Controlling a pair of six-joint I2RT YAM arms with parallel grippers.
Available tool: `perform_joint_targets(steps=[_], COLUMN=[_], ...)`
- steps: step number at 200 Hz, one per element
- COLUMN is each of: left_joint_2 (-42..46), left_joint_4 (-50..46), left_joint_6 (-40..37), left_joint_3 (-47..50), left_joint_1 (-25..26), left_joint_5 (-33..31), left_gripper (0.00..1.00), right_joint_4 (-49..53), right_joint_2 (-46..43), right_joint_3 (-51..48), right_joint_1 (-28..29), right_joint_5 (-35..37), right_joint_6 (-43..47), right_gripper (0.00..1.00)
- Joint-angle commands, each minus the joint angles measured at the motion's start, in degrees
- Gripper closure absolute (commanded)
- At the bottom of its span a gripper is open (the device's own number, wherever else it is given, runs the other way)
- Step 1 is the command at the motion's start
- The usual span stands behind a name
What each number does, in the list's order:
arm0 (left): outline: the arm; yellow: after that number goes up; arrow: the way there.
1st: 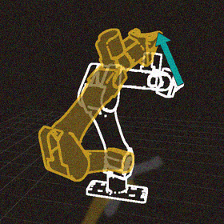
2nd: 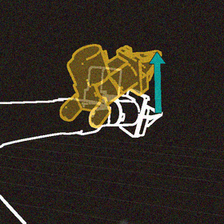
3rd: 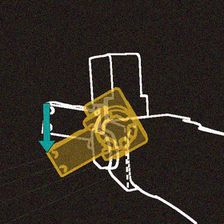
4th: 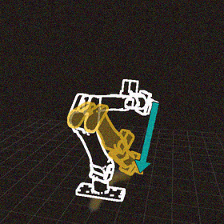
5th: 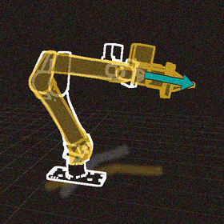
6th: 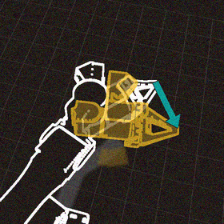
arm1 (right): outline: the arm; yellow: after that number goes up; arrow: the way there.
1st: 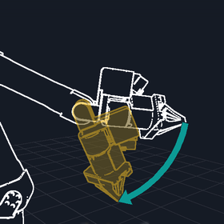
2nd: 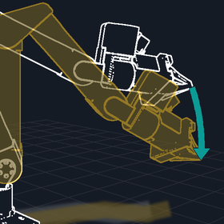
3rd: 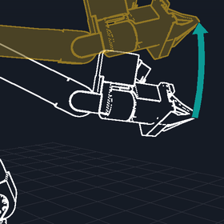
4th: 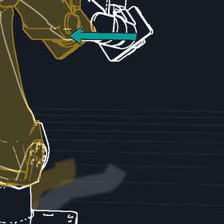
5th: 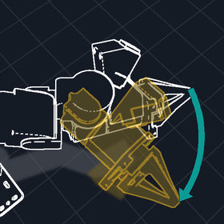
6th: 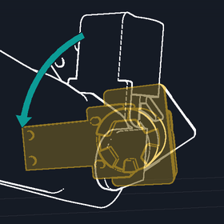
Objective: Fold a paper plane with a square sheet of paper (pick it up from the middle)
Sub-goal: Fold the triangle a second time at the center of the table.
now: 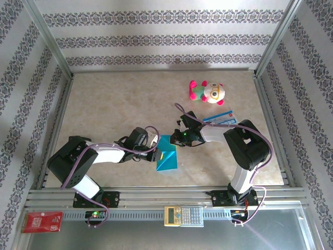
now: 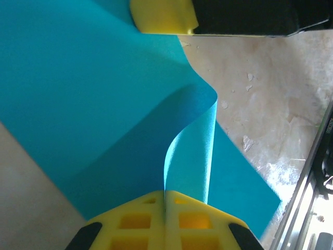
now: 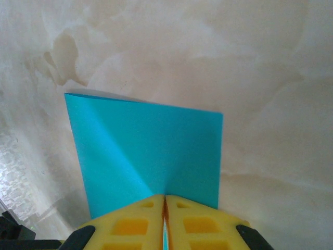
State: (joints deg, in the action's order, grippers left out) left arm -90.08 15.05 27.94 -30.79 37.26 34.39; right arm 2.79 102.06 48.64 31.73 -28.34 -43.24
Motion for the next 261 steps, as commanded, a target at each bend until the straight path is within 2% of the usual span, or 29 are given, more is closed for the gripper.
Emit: perform_joint_targets(steps=[1, 60, 261], left_joint_2=[-0.53, -0.44, -0.18], left_joint_4=[0.29, 1.56, -0.82], left_joint_6=[-0.06, 0.86, 0.0], left_joint_3=[-1.23, 0.0, 0.81], left_joint_1=[-0.91, -1.02, -1.48], left_joint_5=[1.02, 2.5, 0.03], left_gripper=[0.95, 0.93, 0.92], right_joint_4=[2.96, 3.1, 3.4], right_joint_2=[1.61, 1.53, 2.22], right_joint_3=[-0.77, -0.8, -0.35], right_joint_1=[0.35, 0.31, 0.62], right_joint_5=[2.94, 3.03, 3.2], right_joint_6=[1.23, 1.14, 1.23], right_gripper=[0.89, 0.89, 0.9])
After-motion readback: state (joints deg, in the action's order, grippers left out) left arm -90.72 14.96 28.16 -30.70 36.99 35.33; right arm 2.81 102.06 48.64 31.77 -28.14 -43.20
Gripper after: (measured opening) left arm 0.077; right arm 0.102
